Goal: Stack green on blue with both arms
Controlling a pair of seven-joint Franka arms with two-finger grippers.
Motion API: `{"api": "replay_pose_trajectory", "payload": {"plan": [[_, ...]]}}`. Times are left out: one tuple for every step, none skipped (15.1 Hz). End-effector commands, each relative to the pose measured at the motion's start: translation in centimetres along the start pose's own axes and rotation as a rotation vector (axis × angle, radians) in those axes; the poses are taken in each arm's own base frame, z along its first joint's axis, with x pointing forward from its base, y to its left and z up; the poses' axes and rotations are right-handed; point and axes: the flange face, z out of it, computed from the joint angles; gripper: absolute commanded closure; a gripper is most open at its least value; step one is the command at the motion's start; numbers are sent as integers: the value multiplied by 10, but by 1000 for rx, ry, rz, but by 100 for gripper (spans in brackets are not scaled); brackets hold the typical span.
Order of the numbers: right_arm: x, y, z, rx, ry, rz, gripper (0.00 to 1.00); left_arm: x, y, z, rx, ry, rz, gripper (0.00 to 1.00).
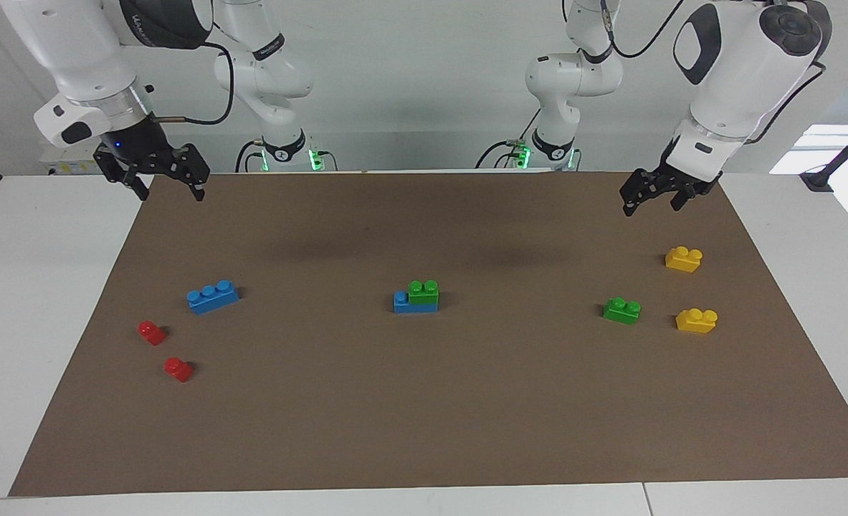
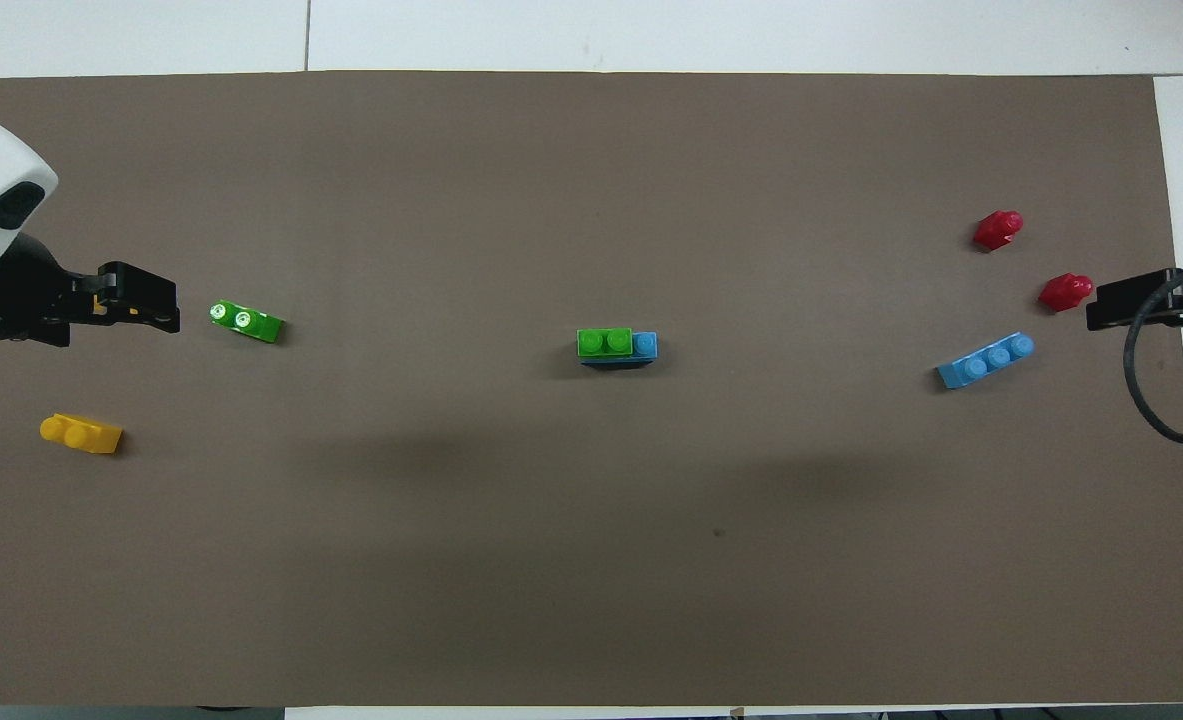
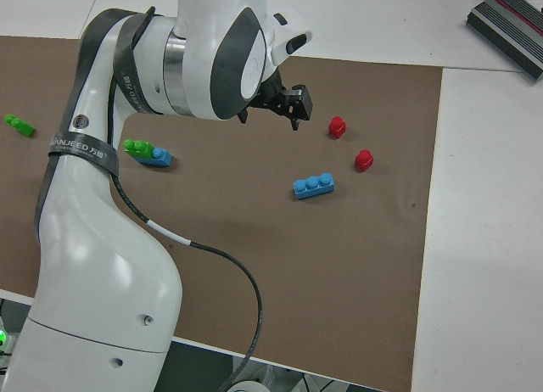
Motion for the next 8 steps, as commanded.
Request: {"api": "replay_pose_trajectory", "payload": {"plan": [[-1,1,3,-24,0,-27,0,0,-5,0,1,-7,20,0],[-2,0,3,-25,-3,-30,0,0,-5,1,1,-8,29,0],[-1,0,3,-25,-2,-30,0,0,-5,1,1,-8,31,0],[-1,0,3,-24,-1,-30,0,1,-5,1,1,-8,31,0],[-1,0,2,-22,0,-28,0,1,-5,2,1,-10,31,0],[-1,1,2,-19,0,-24,0,0,-6,0,1,-8,29,0],[-1,0,2,-15,-1,-23,0,-1,-6,-1,-1,-5,29,0],[-2,0,3,-13,-3,-22,0,0,-7,-1,-1,-5,26,0]]}}
